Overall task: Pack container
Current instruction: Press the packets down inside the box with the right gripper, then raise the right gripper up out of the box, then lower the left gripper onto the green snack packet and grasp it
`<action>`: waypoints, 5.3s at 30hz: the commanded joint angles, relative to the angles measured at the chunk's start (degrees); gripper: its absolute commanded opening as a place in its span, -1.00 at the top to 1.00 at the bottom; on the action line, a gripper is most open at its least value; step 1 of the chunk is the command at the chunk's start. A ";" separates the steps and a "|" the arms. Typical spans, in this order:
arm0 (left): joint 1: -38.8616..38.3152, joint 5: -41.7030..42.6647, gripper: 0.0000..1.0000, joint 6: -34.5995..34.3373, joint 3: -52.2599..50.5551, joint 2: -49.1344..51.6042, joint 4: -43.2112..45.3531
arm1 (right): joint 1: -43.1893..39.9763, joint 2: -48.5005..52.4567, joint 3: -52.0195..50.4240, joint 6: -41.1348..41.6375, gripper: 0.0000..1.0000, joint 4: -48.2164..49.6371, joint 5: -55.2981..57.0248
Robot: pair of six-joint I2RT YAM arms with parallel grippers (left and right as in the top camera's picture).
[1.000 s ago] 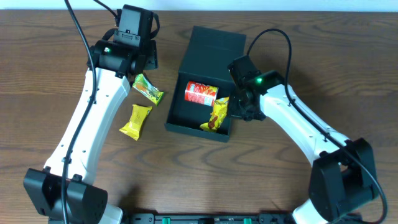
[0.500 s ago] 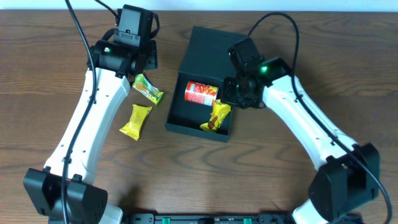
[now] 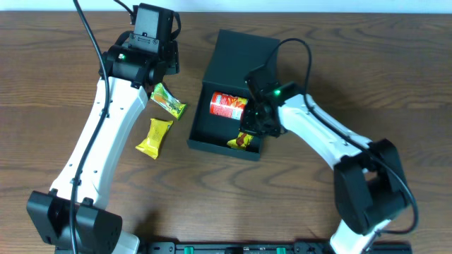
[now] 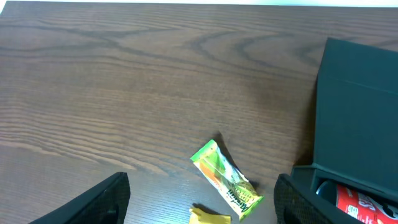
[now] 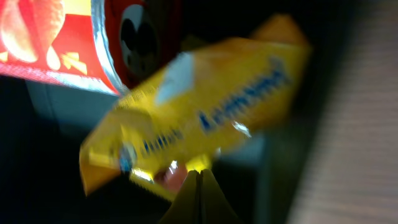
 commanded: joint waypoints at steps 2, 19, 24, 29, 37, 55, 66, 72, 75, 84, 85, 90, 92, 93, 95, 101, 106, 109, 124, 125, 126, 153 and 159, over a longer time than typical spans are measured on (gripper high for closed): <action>0.42 -0.94 -0.51 2.25 0.37 0.22 0.17 | 1.53 2.78 -0.31 1.33 0.97 3.08 -0.90; 0.42 -1.75 -0.57 2.27 0.37 0.22 0.20 | -1.14 4.04 2.19 -0.81 0.98 7.48 12.87; 0.42 -1.75 -0.57 2.27 0.35 0.22 0.17 | -1.42 4.04 3.34 -0.63 0.97 9.05 12.39; 0.42 -1.75 -0.58 2.27 0.35 0.24 0.17 | -1.86 4.04 4.28 -1.95 0.98 10.21 14.71; 0.42 -1.73 -0.58 2.25 0.35 0.22 0.17 | -4.13 4.04 4.72 -5.49 0.98 9.94 19.50; 0.42 -1.68 -0.58 2.21 0.35 0.24 -0.02 | -11.08 3.98 10.84 -13.88 0.97 7.98 14.95; 0.48 -2.80 -0.60 4.76 -0.46 0.79 -2.62 | -10.86 3.19 34.45 -15.61 0.97 -11.28 14.58; 1.66 7.17 -0.57 -23.32 -0.63 1.01 -10.40 | -12.79 3.15 50.51 -15.61 -0.73 -25.73 24.63; 1.62 9.64 -0.57 -31.34 -1.44 1.60 -10.51 | -14.16 3.13 54.05 -14.97 -0.99 -28.89 24.68; 1.38 12.20 -0.91 -47.23 -6.16 8.28 -3.41 | -20.22 3.15 54.84 -14.36 -0.98 -34.01 25.03; 1.51 12.07 -0.91 -47.15 -6.58 9.90 -2.01 | -20.87 3.15 54.84 -14.38 -0.98 -34.36 25.00; 2.01 12.79 -0.84 -49.22 -6.62 17.77 1.86 | -22.99 3.15 54.84 -16.81 -0.99 -34.49 24.98; 2.03 13.18 -0.79 -51.04 -6.62 19.87 2.19 | -23.45 3.15 54.82 -17.46 -0.98 -34.77 25.03; 2.03 13.40 -0.76 -51.74 -6.62 20.70 2.16 | -23.54 3.15 54.82 -17.55 -0.99 -35.04 24.98; 2.01 13.62 -0.68 -52.04 -6.62 21.59 2.14 | -23.56 3.15 54.82 -17.57 -0.99 -35.41 25.00; 2.38 11.74 -0.49 -52.04 -6.62 21.79 0.70 | -23.52 3.15 54.82 -17.55 -0.98 -35.67 24.98; 2.62 8.94 -0.35 -52.04 -6.62 21.79 -1.05 | -23.52 3.15 54.82 -17.53 -0.99 -35.74 24.52; 2.78 7.15 -0.35 -52.02 -6.62 21.79 -1.05 | -23.52 3.15 54.82 -17.53 -0.98 -35.76 24.35; 3.41 6.32 -0.29 -51.87 -6.62 24.37 0.07 | -23.50 3.15 54.82 -17.27 -0.99 -36.20 23.23; 3.41 6.38 -0.29 -51.87 -6.62 24.48 0.07 | -23.50 3.15 54.82 -17.29 -0.99 -36.22 23.26; 3.41 6.47 -0.29 -51.87 -6.62 24.48 0.09 | -23.50 3.15 54.82 -17.27 -0.99 -36.24 23.26; 3.37 6.47 -0.25 -51.87 -9.46 24.94 4.72 | -23.50 3.15 54.82 -17.31 -0.99 -36.46 23.26; 3.37 7.63 -0.17 -51.84 -9.46 26.12 4.74 | -23.50 3.15 54.82 -17.31 -0.98 -37.24 23.26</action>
